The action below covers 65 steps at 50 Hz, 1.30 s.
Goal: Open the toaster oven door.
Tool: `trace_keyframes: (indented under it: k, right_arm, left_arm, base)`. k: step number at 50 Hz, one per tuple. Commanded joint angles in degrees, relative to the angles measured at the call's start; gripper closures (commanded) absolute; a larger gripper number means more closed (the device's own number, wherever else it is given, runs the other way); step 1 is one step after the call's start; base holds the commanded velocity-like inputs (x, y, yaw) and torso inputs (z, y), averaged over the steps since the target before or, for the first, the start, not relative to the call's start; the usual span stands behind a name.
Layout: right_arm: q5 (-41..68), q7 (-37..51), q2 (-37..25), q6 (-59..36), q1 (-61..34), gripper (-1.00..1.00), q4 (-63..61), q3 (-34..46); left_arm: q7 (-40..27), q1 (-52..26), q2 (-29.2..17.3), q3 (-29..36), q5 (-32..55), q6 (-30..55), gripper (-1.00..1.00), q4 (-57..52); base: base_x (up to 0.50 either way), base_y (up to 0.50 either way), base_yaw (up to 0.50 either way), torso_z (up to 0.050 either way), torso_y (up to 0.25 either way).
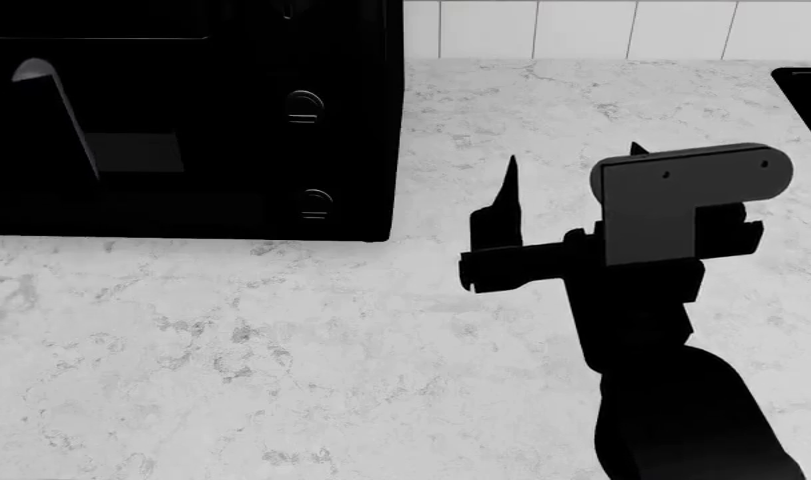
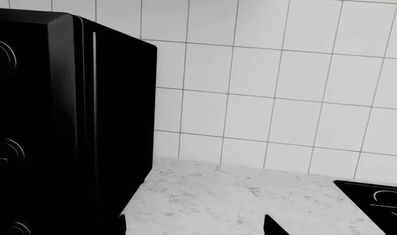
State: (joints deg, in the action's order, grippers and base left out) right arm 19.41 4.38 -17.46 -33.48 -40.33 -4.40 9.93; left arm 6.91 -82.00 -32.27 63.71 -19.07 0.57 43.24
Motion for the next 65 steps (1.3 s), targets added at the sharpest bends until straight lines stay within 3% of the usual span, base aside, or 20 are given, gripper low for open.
trace_keyframes:
  k: [1, 12, 13, 32, 65]
  right_arm:
    - [0.11, 0.20, -0.20, -0.09, -0.12, -1.00, -0.02, 0.19]
    - [0.22, 0.32, -0.26, -0.03, -0.15, -1.00, 0.11, 0.45]
    - [0.12, 0.16, -0.26, 0.54, -0.06, -1.00, 0.64, 0.47]
    - [0.85, 0.59, -0.64, -0.17, -0.02, -1.00, -0.44, 0.33]
    - [1.65, 0.81, -0.79, 0.66, 0.09, -1.00, -0.18, 0.25]
  left_arm:
    - [-0.80, -1.27, 1.26, 0.52, -0.51, -2.10, -1.00, 4.31]
    - [-0.33, -1.38, 1.41, 0.62, -0.69, -1.33, -1.00, 3.87]
    - [-0.43, -1.47, 1.51, 0.62, -0.75, -1.35, 1.00, 3.98]
    - [0.25, -1.29, 0.41, 0.25, -0.96, 0.65, 1.00, 0.43]
    - [7.68, 3.91, -11.39, -0.48, -0.07, 6.54, 1.00, -25.42]
  base:
    - [0.00, 0.00, 0.00, 0.000, 0.000]
    - [0.00, 0.00, 0.00, 0.000, 0.000]
    - [0.00, 0.00, -0.01, 0.000, 0.000]
    - [0.00, 0.00, 0.00, 0.000, 0.000]
    - [0.00, 0.00, 0.00, 0.000, 0.000]
